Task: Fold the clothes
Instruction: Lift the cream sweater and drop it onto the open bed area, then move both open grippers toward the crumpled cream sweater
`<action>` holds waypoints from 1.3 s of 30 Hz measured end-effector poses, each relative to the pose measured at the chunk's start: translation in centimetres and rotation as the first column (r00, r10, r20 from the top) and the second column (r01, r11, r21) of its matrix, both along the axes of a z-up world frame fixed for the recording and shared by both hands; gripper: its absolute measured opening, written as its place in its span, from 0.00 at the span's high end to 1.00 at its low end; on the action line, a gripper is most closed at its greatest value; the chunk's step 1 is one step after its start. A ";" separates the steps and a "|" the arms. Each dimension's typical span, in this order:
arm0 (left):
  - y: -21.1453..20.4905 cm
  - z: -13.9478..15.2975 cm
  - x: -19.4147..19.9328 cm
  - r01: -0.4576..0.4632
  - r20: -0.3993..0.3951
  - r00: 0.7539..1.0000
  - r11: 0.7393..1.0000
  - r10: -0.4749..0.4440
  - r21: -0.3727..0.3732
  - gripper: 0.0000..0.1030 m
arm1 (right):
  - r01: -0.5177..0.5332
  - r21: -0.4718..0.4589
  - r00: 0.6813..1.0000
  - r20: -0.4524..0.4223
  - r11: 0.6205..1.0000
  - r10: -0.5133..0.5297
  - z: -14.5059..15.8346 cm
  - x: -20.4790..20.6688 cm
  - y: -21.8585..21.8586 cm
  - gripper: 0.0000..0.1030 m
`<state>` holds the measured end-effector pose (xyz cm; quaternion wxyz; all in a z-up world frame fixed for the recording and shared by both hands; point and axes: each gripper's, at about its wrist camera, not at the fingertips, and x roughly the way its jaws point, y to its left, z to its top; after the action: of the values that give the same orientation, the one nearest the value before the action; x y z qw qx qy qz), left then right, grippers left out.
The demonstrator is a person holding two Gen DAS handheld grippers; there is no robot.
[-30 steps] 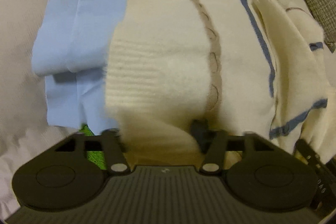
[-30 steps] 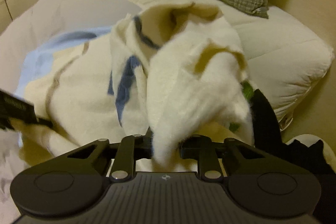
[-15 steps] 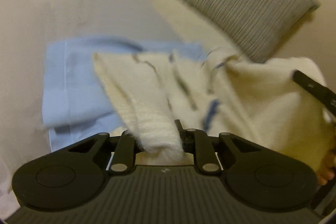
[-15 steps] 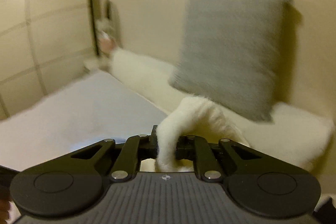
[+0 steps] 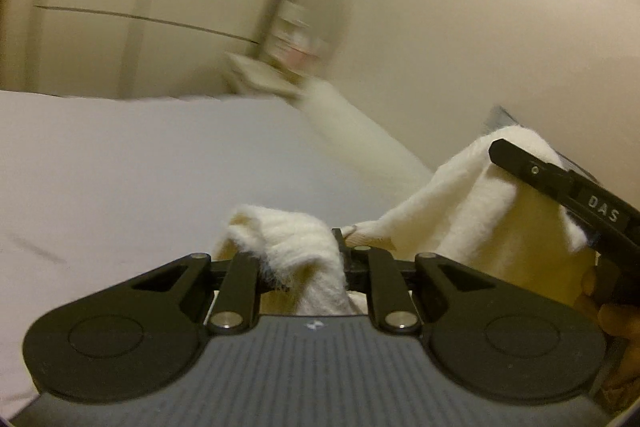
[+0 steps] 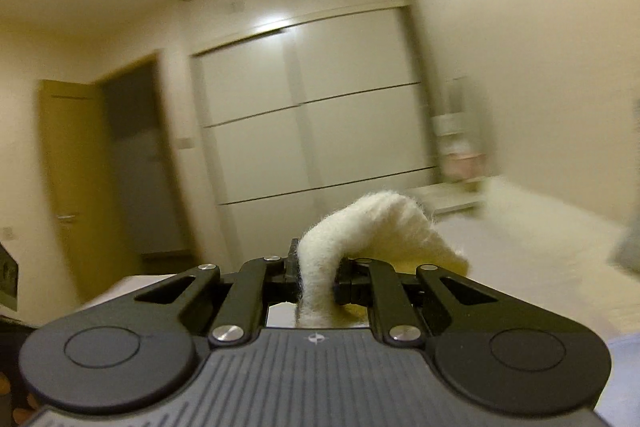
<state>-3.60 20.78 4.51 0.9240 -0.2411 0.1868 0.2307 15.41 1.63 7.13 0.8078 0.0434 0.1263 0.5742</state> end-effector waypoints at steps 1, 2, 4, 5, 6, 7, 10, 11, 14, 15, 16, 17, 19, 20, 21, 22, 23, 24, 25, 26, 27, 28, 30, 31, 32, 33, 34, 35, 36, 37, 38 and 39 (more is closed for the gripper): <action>0.6 0.2 -3.0 -0.055 -0.007 0.998 0.998 0.055 0.004 0.88 | -0.042 0.000 0.999 -0.012 0.999 0.042 0.0 -1.5 1.6 0.88; 1.0 0.3 -5.5 -0.105 -0.016 0.994 0.994 0.105 0.008 0.88 | -0.082 0.002 0.996 -0.027 0.997 0.082 -0.1 -3.0 3.1 0.88; 1.8 0.3 -10.7 -0.210 -0.038 0.977 0.977 0.211 0.020 0.87 | -0.173 -0.001 0.984 -0.052 0.985 0.173 -0.6 -6.0 6.5 0.88; 2.1 0.2 -12.8 -0.254 -0.047 0.966 0.967 0.255 0.026 0.87 | -0.212 -0.005 0.976 -0.054 0.977 0.212 -1.0 -7.5 8.2 0.88; 2.6 -0.1 -14.9 -0.298 -0.067 0.952 0.954 0.300 0.032 0.87 | -0.245 -0.033 0.968 -0.067 0.969 0.242 -1.8 -8.9 10.1 0.87; 3.2 -0.5 -17.0 -0.342 -0.090 0.935 0.939 0.344 0.040 0.85 | -0.274 -0.075 0.959 -0.087 0.959 0.268 -2.7 -10.1 12.0 0.86; 5.4 -3.7 -20.3 -0.417 -0.276 0.876 0.908 0.395 -0.025 0.80 | -0.269 -0.265 0.953 -0.215 0.926 0.215 -6.3 -12.8 17.5 0.72; 6.0 -5.4 -21.0 -0.439 -0.344 0.851 0.897 0.397 -0.049 0.80 | -0.261 -0.311 0.952 -0.238 0.914 0.191 -7.4 -13.7 18.5 0.73; 6.9 -10.6 -23.1 -0.494 -0.504 0.773 0.864 0.385 -0.099 0.81 | -0.272 -0.397 0.948 -0.269 0.877 0.172 -9.8 -16.2 19.7 0.73; 6.7 -11.8 -23.6 -0.500 -0.524 0.765 0.858 0.375 -0.116 0.81 | -0.287 -0.418 0.943 -0.282 0.862 0.177 -10.5 -17.0 19.5 0.73; 6.4 -12.9 -23.9 -0.508 -0.546 0.755 0.851 0.363 -0.137 0.81 | -0.299 -0.439 0.938 -0.296 0.847 0.178 -11.0 -17.7 19.3 0.73; 6.2 -13.6 -24.3 -0.511 -0.565 0.747 0.847 0.350 -0.151 0.81 | -0.310 -0.462 0.934 -0.310 0.831 0.177 -11.7 -18.3 19.0 0.73; 5.6 -14.4 -24.0 -0.513 -0.594 0.732 0.843 0.333 -0.161 0.81 | -0.326 -0.512 0.929 -0.331 0.794 0.167 -13.0 -20.3 17.5 0.73; 5.4 -14.5 -24.9 -0.512 -0.598 0.732 0.843 0.326 -0.166 0.81 | -0.333 -0.535 0.926 -0.341 0.776 0.162 -14.0 -20.7 16.7 0.73; 5.1 -14.7 -26.0 -0.509 -0.598 0.734 0.843 0.321 -0.173 0.81 | -0.340 -0.559 0.923 -0.351 0.756 0.156 -14.9 -21.1 16.1 0.73; 4.7 -14.6 -26.4 -0.507 -0.598 0.736 0.844 0.318 -0.175 0.81 | -0.347 -0.577 0.921 -0.359 0.739 0.152 -15.7 -21.5 15.7 0.72; 4.5 -14.5 -26.3 -0.503 -0.598 0.737 0.847 0.316 -0.173 0.81 | -0.353 -0.594 0.919 -0.366 0.722 0.149 -16.2 -21.9 15.4 0.71; 4.5 -14.3 -26.5 -0.500 -0.599 0.737 0.849 0.313 -0.171 0.81 | -0.358 -0.609 0.918 -0.370 0.708 0.145 -16.9 -22.3 14.6 0.70; 4.5 -14.2 -26.8 -0.496 -0.600 0.737 0.852 0.311 -0.168 0.81 | -0.361 -0.618 0.917 -0.374 0.699 0.142 -17.4 -22.9 13.7 0.69; 4.4 -14.0 -26.6 -0.495 -0.602 0.736 0.853 0.310 -0.165 0.80 | -0.363 -0.626 0.915 -0.378 0.690 0.139 -17.9 -23.5 12.9 0.68; 3.9 -14.1 -26.9 -0.493 -0.604 0.735 0.855 0.308 -0.163 0.79 | -0.367 -0.631 0.914 -0.382 0.683 0.137 -18.1 -23.8 11.8 0.67; 3.3 -14.3 -27.3 -0.490 -0.606 0.735 0.857 0.306 -0.161 0.79 | -0.368 -0.635 0.913 -0.385 0.679 0.135 -18.2 -24.1 11.1 0.66; 2.2 -14.1 -27.2 -0.491 -0.606 0.732 0.858 0.311 -0.153 0.79 | -0.369 -0.641 0.913 -0.385 0.673 0.135 -18.5 -25.0 9.8 0.65; 1.6 -14.0 -27.1 -0.492 -0.607 0.730 0.858 0.314 -0.148 0.78 | -0.371 -0.642 0.913 -0.383 0.671 0.138 -18.5 -25.2 9.3 0.63; 1.1 -13.9 -27.0 -0.493 -0.607 0.729 0.858 0.317 -0.143 0.76 | -0.372 -0.644 0.914 -0.380 0.669 0.142 -18.4 -25.3 9.0 0.62; 0.5 -13.8 -26.9 -0.494 -0.607 0.727 0.858 0.320 -0.139 0.75 | -0.372 -0.646 0.915 -0.376 0.666 0.147 -18.5 -25.5 8.8 0.60; 0.0 -13.7 -26.8 -0.495 -0.607 0.726 0.859 0.323 -0.134 0.72 | -0.372 -0.648 0.916 -0.373 0.664 0.149 -18.5 -25.5 8.3 0.59; -0.6 -13.5 -26.7 -0.496 -0.607 0.724 0.859 0.327 -0.129 0.72 | -0.373 -0.650 0.916 -0.371 0.662 0.151 -18.5 -25.5 7.7 0.59; -1.1 -13.4 -26.6 -0.497 -0.608 0.723 0.859 0.330 -0.125 0.72 | -0.374 -0.651 0.916 -0.370 0.660 0.153 -18.4 -25.4 7.1 0.59; -1.7 -13.3 -26.5 -0.497 -0.608 0.721 0.859 0.333 -0.120 0.72 | -0.376 -0.652 0.916 -0.370 0.659 0.156 -18.2 -25.4 6.4 0.58; -2.4 -13.0 -26.5 -0.500 -0.607 0.719 0.859 0.338 -0.113 0.72 | -0.377 -0.653 0.916 -0.369 0.657 0.159 -18.1 -25.4 5.7 0.58; -3.3 -12.9 -26.5 -0.502 -0.607 0.717 0.858 0.342 -0.110 0.71 | -0.379 -0.653 0.916 -0.367 0.656 0.163 -18.1 -25.5 5.0 0.56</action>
<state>-30.08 17.51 -8.36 0.7059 -0.3198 0.4215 0.4709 -10.04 6.65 -10.96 0.6390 -0.2123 0.4547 0.5831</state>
